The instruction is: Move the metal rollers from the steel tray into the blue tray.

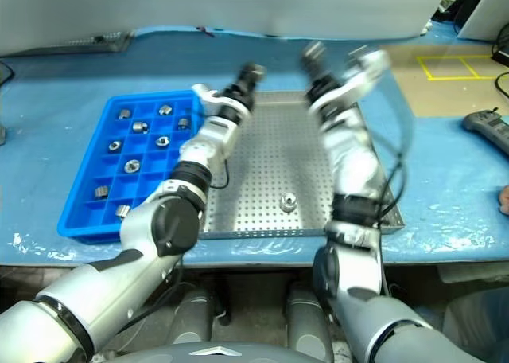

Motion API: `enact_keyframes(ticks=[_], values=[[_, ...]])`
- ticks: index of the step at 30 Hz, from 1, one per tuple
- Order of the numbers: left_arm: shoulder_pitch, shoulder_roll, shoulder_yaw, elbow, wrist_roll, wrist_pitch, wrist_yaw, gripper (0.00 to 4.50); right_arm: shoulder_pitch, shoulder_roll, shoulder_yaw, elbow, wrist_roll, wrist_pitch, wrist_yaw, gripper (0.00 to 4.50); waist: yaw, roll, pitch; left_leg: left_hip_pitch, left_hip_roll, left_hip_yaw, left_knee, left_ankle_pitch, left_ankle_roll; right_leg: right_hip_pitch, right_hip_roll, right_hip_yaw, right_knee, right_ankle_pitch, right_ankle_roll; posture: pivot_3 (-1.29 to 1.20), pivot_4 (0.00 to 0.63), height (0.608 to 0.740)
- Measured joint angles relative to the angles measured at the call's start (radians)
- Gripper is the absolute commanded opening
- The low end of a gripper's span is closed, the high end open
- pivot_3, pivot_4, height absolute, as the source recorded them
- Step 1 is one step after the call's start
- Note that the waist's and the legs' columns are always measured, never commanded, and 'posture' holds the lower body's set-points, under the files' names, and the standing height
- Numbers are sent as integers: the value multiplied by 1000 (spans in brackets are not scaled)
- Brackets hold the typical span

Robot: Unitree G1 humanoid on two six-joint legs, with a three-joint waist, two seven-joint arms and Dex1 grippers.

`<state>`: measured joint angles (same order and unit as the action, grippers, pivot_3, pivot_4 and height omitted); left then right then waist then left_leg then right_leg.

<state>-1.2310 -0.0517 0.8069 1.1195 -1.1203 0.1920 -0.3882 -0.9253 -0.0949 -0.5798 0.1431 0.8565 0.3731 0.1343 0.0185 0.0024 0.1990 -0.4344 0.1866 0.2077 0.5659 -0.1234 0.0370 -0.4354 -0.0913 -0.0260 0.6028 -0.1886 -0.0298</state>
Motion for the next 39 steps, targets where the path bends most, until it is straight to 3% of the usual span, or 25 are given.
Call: enact_keyframes(ticks=[3,6,9,12,16,19,25,31,39], values=[[34,151,63,2,-10,-77,-3,1373,56,-90,-79,-20,29,-42,-18,1610,2,-6,-3,-1,2,-1,-4,-1,-1,1,2,-1,-6,-1,1,-247,150,740],[24,163,44,-12,24,-85,-43,1373,125,-45,-24,12,-6,-18,-24,1610,5,-4,-2,-7,-1,0,-3,1,3,-7,0,-1,1,0,1,-238,150,740],[40,158,-145,-62,194,-81,-150,1373,153,-108,211,19,-169,38,21,1610,13,-3,2,-9,0,0,-2,0,-1,-8,-1,-1,1,-1,1,-222,150,740],[98,183,-321,-197,353,-92,-253,1373,153,-183,359,17,-279,71,90,1610,23,-3,2,-5,0,0,-2,0,-1,-4,-1,-1,1,-1,2,-170,150,740],[261,311,-518,-433,522,-79,-389,1373,164,-276,494,15,-363,135,218,1610,23,-3,2,-3,2,-1,-2,1,-3,-5,1,0,3,-1,2,-85,150,740],[382,429,-597,-574,599,-52,-460,1373,156,-301,583,38,-418,155,320,1610,22,-3,2,-3,3,-1,-2,2,-5,-5,1,-1,4,-1,2,-14,150,740],[631,627,-605,-851,616,80,-515,1373,96,-258,630,217,-495,111,421,1610,52,-3,2,-3,3,-2,-2,3,-7,-6,1,-1,6,-1,1,150,150,740],[879,666,-538,-1131,568,208,-439,1373,24,-143,641,390,-531,23,501,1610,94,-3,2,-3,4,-3,-3,3,-8,-6,1,-2,7,-1,0,291,150,740],[1031,675,-531,-1239,595,230,-370,1373,-21,-59,640,538,-578,-65,545,1610,143,-3,2,-2,3,-4,-4,3,-9,-5,1,-2,8,-1,1,308,150,740]])
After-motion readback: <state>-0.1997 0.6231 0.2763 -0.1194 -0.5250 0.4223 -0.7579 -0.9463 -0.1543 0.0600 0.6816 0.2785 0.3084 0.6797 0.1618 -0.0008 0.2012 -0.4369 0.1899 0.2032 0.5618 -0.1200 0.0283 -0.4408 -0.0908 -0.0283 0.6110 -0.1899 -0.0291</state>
